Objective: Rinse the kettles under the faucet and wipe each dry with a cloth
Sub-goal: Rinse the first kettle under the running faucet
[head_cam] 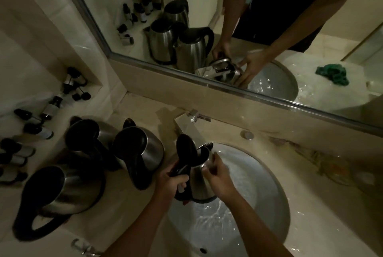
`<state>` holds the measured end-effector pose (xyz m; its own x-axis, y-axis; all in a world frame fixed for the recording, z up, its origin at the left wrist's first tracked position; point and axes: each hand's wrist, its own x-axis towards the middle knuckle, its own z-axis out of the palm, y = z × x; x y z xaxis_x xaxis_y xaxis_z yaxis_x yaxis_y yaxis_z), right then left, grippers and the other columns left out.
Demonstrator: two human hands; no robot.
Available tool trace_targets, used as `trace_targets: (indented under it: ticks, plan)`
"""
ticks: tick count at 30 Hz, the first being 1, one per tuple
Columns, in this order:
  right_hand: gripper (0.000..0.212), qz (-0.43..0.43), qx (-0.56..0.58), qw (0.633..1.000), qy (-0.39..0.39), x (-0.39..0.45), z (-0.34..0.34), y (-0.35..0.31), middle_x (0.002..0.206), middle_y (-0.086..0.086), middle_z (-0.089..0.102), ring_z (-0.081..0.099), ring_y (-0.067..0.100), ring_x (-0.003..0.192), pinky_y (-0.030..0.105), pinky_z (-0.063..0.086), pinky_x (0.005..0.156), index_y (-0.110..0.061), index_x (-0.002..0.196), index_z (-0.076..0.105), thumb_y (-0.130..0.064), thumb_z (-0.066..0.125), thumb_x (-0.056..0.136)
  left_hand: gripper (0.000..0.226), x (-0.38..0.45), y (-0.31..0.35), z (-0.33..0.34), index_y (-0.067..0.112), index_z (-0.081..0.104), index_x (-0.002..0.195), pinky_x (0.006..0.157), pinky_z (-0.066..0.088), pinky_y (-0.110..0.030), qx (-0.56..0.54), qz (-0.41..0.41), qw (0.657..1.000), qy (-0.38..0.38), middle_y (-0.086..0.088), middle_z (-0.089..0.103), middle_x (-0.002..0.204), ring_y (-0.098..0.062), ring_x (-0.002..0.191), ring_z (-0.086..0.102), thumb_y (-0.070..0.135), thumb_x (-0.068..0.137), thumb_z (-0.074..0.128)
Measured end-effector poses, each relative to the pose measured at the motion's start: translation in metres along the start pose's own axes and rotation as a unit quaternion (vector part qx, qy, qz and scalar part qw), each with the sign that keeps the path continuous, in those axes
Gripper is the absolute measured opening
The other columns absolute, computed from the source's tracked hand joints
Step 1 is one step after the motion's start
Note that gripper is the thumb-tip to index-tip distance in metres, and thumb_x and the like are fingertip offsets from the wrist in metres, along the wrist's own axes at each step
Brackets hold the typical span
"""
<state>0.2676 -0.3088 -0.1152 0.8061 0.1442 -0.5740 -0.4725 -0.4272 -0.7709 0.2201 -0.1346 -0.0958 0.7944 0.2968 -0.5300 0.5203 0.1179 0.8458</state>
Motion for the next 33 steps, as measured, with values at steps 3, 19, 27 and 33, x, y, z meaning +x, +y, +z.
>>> trace_targets:
  ticks: [3, 19, 27, 33]
  plan:
    - [0.081, -0.042, -0.004, 0.999, -0.017, 0.001, 0.007, 0.007, 0.138, -0.013, 0.057, 0.055, 0.010, 0.132, 0.033, 0.049, 0.107, -0.036, 0.150, 0.038, -0.022, 0.080, 0.082, 0.065, 0.003, -0.004, -0.006, 0.031, 0.067, 0.126, 0.066, 0.053, -0.024, 0.038, 0.017, 0.999, -0.008, -0.001, 0.076, 0.082, -0.014, 0.070, 0.068, -0.003, 0.071, 0.076]
    - [0.121, -0.003, -0.124, 0.992, 0.003, 0.030, 0.022, 0.029, 0.153, 0.011, 0.043, 0.047, 0.031, 0.141, 0.047, 0.047, 0.111, -0.017, 0.160, 0.018, -0.048, 0.078, 0.059, 0.077, 0.016, -0.025, 0.006, 0.015, 0.055, 0.138, 0.084, 0.045, -0.001, 0.202, 0.095, 0.975, -0.009, 0.010, 0.064, 0.123, -0.008, 0.116, 0.062, 0.008, 0.069, 0.089]
    - [0.129, 0.005, -0.152, 0.988, -0.034, 0.011, 0.019, 0.011, 0.162, 0.017, 0.021, 0.029, 0.038, 0.151, 0.043, 0.036, 0.118, -0.014, 0.163, -0.006, -0.037, 0.084, 0.073, 0.073, 0.022, -0.037, 0.007, 0.013, 0.057, 0.137, 0.086, 0.041, 0.001, 0.212, 0.114, 0.971, -0.005, 0.002, 0.064, 0.127, -0.013, 0.119, 0.059, -0.009, 0.071, 0.078]
    - [0.127, 0.060, -0.117, 0.989, -0.061, 0.016, 0.017, 0.005, 0.163, 0.013, 0.017, 0.029, 0.035, 0.150, 0.038, 0.036, 0.117, -0.021, 0.159, 0.001, -0.049, 0.082, 0.066, 0.068, 0.028, -0.039, 0.009, 0.011, 0.060, 0.133, 0.077, 0.041, 0.003, 0.228, 0.102, 0.968, -0.011, 0.001, 0.064, 0.117, -0.015, 0.110, 0.060, -0.008, 0.072, 0.081]
